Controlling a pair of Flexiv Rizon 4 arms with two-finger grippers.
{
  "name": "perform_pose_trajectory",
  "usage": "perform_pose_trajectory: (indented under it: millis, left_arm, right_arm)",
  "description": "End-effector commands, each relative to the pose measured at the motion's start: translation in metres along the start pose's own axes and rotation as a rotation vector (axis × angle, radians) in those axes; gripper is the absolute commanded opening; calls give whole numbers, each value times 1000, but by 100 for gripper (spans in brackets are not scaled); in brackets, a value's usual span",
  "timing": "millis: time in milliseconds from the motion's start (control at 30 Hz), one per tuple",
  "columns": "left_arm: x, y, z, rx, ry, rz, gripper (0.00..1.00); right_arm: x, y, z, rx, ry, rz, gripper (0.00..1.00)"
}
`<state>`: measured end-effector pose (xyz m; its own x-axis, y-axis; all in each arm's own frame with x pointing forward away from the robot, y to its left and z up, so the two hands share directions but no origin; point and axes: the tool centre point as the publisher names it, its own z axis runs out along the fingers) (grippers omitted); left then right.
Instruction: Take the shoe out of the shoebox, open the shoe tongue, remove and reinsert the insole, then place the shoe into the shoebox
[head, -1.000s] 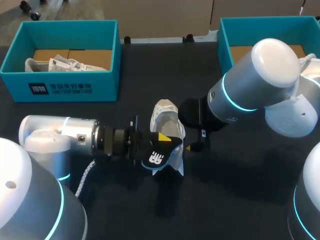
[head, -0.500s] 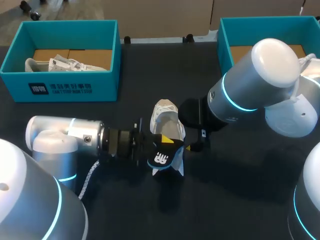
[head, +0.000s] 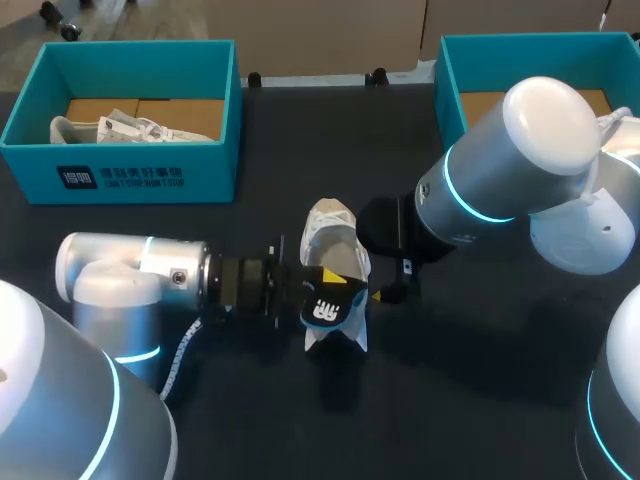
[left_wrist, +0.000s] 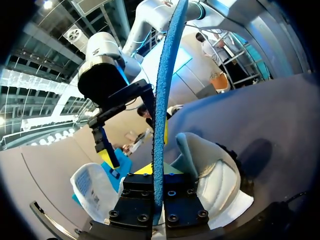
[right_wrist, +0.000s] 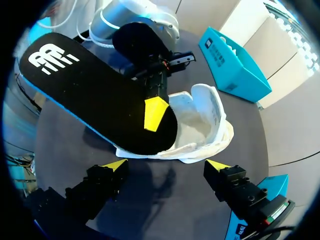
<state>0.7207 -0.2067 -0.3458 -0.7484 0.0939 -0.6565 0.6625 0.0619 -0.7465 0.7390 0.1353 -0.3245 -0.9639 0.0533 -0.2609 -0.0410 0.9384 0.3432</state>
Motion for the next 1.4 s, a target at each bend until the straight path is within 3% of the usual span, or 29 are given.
perform_pose_trajectory:
  millis: [33, 367, 433, 467, 633, 967, 1167, 1400]
  left_arm:
    - [0, 12, 8, -6, 4, -4, 0]
    - [5, 16, 5, -35, 9, -17, 0]
    - [5, 12, 4, -38, 10, -16, 34]
    - [5, 9, 3, -39, 11, -13, 40]
    - [1, 2, 0, -50, 9, -5, 48]
    - [-7, -1, -1, -48, 11, -6, 41]
    - [-9, -7, -2, -44, 27, -22, 45]
    - [-14, -15, -7, -51, 50, -35, 42]
  right_arm:
    - [1, 0, 0, 2, -3, 0, 100]
    - [1, 0, 0, 2, -3, 0, 100]
    - [1, 0, 0, 2, -3, 0, 100]
    - [1, 0, 0, 2, -3, 0, 100]
    - [1, 0, 0, 2, -3, 0, 100]
    - [1, 0, 0, 2, -3, 0, 100]
    - [1, 0, 0, 2, -3, 0, 100]
    - [1, 0, 0, 2, -3, 0, 100]
